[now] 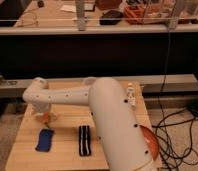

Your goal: Place the pepper on the white sponge

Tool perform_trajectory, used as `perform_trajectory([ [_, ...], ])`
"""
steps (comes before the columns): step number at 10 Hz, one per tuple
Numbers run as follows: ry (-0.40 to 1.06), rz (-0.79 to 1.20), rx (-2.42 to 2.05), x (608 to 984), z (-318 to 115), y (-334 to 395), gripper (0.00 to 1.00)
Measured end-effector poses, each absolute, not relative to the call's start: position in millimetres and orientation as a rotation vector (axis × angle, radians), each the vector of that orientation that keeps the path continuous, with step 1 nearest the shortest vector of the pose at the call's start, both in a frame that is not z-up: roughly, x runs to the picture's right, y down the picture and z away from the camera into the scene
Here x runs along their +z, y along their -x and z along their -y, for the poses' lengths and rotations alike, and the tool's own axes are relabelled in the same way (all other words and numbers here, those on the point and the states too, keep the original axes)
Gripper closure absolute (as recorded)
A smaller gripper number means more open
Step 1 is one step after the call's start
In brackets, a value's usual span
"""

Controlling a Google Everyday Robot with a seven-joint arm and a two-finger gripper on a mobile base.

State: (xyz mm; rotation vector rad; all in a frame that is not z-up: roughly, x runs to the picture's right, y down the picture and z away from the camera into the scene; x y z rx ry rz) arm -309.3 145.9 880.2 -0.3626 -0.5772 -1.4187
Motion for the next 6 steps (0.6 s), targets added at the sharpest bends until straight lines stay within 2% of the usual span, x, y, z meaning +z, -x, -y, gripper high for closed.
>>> perform_trajectory([
  [1, 0.373, 0.582, -1.422, 883.6, -148.7, 310.4, 0.27],
  [5, 0.392, 0.597, -1.43, 888.6, -153.9, 312.7, 0.64],
  [6, 0.388, 0.6, -1.428, 888.4, -153.7, 311.7, 0.76],
])
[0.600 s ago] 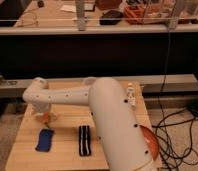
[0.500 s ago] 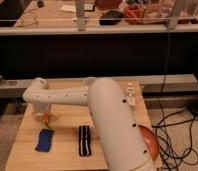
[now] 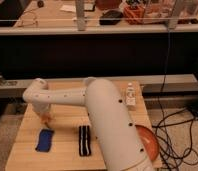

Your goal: Place the pepper on the white sponge

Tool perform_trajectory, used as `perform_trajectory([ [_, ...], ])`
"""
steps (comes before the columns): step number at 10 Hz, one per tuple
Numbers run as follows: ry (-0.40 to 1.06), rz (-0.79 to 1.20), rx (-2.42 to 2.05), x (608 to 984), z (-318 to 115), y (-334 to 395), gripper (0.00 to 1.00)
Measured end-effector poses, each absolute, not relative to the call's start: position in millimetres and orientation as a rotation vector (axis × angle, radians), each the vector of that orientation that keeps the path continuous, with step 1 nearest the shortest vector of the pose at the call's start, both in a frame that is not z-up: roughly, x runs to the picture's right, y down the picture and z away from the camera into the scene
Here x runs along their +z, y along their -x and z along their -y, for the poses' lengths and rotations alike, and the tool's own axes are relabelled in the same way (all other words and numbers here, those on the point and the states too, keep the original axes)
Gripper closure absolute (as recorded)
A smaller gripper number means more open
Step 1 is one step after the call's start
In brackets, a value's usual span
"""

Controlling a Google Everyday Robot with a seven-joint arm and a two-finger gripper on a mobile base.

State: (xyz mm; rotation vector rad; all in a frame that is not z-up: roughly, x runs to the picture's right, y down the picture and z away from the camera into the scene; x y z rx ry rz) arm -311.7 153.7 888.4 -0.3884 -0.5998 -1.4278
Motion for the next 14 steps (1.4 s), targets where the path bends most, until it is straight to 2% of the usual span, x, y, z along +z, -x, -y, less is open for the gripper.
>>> perform_trajectory([
  [1, 0.381, 0.606, -1.427, 886.2, -154.0, 312.9, 0.84],
  [5, 0.354, 0.596, -1.39, 865.8, -132.5, 300.6, 0.92],
  [9, 0.369, 0.598, -1.39, 825.1, -99.0, 290.8, 0.86],
  [11, 0.381, 0.639, -1.388, 814.9, -101.5, 281.9, 0.85],
  [14, 0.324, 0.687, -1.403, 793.2, -118.9, 277.3, 0.79],
])
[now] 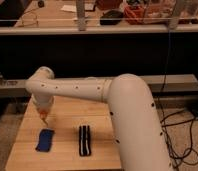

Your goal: Place the pepper on the white sponge

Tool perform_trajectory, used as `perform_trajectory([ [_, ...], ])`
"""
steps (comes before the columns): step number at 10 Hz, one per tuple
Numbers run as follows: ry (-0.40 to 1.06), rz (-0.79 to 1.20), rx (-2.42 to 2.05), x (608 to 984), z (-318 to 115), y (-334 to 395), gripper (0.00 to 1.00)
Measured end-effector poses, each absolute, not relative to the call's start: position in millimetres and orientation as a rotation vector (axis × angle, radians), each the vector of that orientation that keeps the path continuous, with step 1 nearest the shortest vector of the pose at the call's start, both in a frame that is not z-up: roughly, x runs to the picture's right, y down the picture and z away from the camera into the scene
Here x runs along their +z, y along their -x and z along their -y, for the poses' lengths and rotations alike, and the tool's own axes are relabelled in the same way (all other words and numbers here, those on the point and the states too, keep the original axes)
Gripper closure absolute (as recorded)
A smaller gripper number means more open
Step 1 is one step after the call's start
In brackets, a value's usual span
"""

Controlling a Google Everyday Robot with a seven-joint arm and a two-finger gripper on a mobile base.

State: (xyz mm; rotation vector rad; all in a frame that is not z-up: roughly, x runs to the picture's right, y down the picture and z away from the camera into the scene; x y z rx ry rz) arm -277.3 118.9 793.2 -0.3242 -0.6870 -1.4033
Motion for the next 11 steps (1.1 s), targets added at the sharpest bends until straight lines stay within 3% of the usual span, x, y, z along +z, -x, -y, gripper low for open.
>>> perform_trajectory([
  [1, 0.313, 0.696, -1.41, 788.4, -123.4, 276.7, 0.76],
  [3, 0.278, 0.733, -1.415, 778.2, -137.1, 276.5, 0.61],
  [4, 0.271, 0.74, -1.424, 778.4, -144.8, 276.3, 0.59],
  [5, 0.269, 0.75, -1.434, 778.7, -155.7, 279.5, 0.62],
  [8, 0.252, 0.765, -1.443, 785.9, -169.7, 278.0, 0.92],
  [11, 0.25, 0.783, -1.452, 785.9, -171.5, 281.8, 1.0],
])
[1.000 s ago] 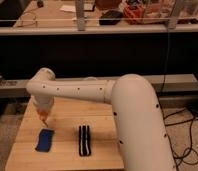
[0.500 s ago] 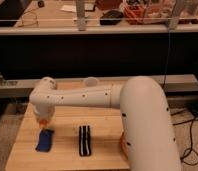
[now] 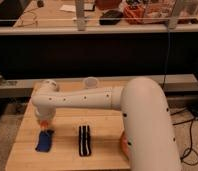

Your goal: Place the pepper on the white sponge

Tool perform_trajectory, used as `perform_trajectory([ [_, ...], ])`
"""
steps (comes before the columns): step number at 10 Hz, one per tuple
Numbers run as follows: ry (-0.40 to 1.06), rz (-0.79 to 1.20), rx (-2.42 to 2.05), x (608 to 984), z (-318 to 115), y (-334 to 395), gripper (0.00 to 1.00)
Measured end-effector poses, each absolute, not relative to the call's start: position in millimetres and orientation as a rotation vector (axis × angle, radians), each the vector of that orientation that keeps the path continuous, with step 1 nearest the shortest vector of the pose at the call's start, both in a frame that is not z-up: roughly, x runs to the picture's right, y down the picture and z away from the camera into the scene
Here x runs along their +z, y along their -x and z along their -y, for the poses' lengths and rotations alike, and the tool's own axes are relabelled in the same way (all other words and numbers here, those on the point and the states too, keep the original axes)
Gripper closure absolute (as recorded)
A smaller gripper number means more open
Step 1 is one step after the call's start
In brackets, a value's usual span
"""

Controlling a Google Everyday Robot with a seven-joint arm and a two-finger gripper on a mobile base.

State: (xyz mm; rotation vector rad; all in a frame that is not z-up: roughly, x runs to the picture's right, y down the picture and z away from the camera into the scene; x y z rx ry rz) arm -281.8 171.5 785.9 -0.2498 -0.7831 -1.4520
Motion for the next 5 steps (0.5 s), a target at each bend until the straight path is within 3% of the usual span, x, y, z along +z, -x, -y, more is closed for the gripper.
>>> perform_trajectory([
  [3, 0.237, 0.801, -1.474, 787.6, -174.7, 282.8, 0.99],
  [5, 0.239, 0.801, -1.47, 788.6, -175.0, 281.7, 0.89],
])
